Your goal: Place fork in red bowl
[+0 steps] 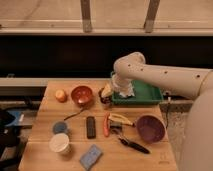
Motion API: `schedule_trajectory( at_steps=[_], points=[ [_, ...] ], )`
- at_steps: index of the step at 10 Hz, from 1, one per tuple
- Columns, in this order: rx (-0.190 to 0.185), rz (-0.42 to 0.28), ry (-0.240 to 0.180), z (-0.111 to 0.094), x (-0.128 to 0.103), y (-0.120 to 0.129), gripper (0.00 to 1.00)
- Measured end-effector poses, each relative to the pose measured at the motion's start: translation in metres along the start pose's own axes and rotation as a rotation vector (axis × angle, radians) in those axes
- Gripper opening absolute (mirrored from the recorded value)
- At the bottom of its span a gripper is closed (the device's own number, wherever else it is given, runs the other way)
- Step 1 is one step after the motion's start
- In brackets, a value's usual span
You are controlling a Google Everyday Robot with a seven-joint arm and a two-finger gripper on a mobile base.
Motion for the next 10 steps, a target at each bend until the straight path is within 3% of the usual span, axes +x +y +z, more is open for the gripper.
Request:
schedule_trajectory(
  at_steps=[7,9,10],
  points=[
    [-0.093,-0.13,0.092,0.044,0.016,0.101,0.8],
    [-0.093,-0.16,0.09,0.058,0.02,0.132,0.8],
    [-0.096,-0.186,0.057,0.059,0.021,0.152,0.8]
  ],
)
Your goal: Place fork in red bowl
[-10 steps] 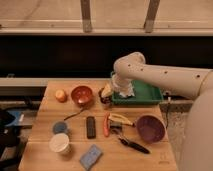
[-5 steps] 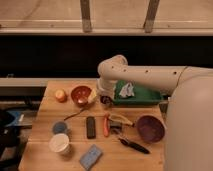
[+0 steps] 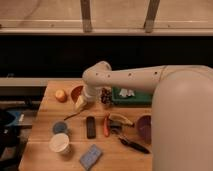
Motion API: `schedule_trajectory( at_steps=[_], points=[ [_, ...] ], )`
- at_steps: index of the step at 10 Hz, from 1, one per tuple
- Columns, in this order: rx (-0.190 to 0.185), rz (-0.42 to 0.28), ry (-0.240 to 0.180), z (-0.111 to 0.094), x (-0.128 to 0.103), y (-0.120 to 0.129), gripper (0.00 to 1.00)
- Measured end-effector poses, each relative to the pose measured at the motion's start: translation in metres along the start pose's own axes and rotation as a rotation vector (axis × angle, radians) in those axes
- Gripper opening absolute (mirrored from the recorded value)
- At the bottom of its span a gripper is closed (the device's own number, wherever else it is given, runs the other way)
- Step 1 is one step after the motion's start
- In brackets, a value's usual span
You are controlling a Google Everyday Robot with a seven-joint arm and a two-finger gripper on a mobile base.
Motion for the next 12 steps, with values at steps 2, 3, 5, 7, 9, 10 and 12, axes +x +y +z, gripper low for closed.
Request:
schedule_trajectory(
  at_steps=[2,3,5,7,9,10,12],
  points=[
    [0.008,-0.013,-0.019,0.001,-0.001,0.004,0.8],
    [0.008,-0.013,-0.019,0.001,-0.001,0.004,0.8],
    [0.006,-0.01,-0.017,0.002,-0.001,0.004,0.8],
    [-0.025,-0.005,0.013,0.016,-0.002,0.011,0.8],
    [-0.058,-0.007,0.06,0.047,-0.001,0.018,0.8],
    [-0.076,-0.004,0.094,0.064,0.0,0.019,0.8],
    [-0.098,0.001,0.133,0.079,-0.001,0.023,0.8]
  ],
)
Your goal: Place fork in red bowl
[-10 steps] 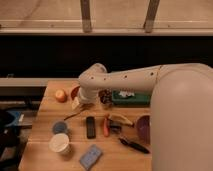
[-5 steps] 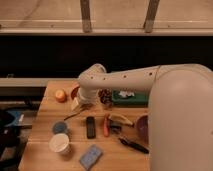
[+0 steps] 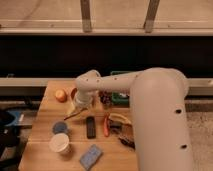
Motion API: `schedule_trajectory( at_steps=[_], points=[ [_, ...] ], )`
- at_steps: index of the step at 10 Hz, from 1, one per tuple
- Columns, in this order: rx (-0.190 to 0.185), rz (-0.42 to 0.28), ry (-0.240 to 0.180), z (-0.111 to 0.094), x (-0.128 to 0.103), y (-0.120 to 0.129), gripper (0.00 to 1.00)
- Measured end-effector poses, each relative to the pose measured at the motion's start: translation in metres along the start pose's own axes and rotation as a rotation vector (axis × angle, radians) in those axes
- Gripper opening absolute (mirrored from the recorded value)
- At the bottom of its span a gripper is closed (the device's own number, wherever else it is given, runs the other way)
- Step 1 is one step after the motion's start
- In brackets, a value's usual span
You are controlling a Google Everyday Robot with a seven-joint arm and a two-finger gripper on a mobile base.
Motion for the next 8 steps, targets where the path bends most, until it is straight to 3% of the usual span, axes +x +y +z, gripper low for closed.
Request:
schedule_trajectory(
  at_steps=[5,8],
  points=[
    [-0.007,0.018,0.062,0.026,-0.018,0.005,0.8],
    [0.034,0.076,0.067,0.026,-0.028,-0.016,0.8]
  ],
)
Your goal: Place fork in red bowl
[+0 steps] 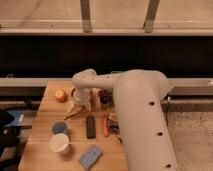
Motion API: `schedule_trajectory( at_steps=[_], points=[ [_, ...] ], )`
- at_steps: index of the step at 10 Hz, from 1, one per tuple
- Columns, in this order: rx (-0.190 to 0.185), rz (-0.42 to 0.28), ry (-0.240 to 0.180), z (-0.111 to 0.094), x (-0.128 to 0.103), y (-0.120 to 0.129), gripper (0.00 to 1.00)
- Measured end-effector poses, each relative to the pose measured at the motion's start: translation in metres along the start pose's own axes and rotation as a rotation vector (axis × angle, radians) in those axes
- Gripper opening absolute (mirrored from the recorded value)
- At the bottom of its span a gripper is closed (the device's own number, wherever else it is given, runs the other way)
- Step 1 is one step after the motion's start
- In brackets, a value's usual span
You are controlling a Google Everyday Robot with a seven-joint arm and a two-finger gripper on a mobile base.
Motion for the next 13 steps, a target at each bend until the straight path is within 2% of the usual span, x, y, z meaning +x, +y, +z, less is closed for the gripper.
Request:
schedule_trajectory(
  at_steps=[4,8,9,11,13],
  points=[
    [0.097,0.08,0.009,0.003,-0.005,-0.03,0.8],
    [0.147,0.089,0.015,0.016,-0.005,-0.025,0.79],
    [0.166,0.088,0.015,0.018,-0.005,-0.023,0.73],
    [0.195,0.077,0.012,0.018,-0.005,-0.02,0.52],
    [0.194,0.079,0.01,0.017,-0.006,-0.019,0.36]
  ],
)
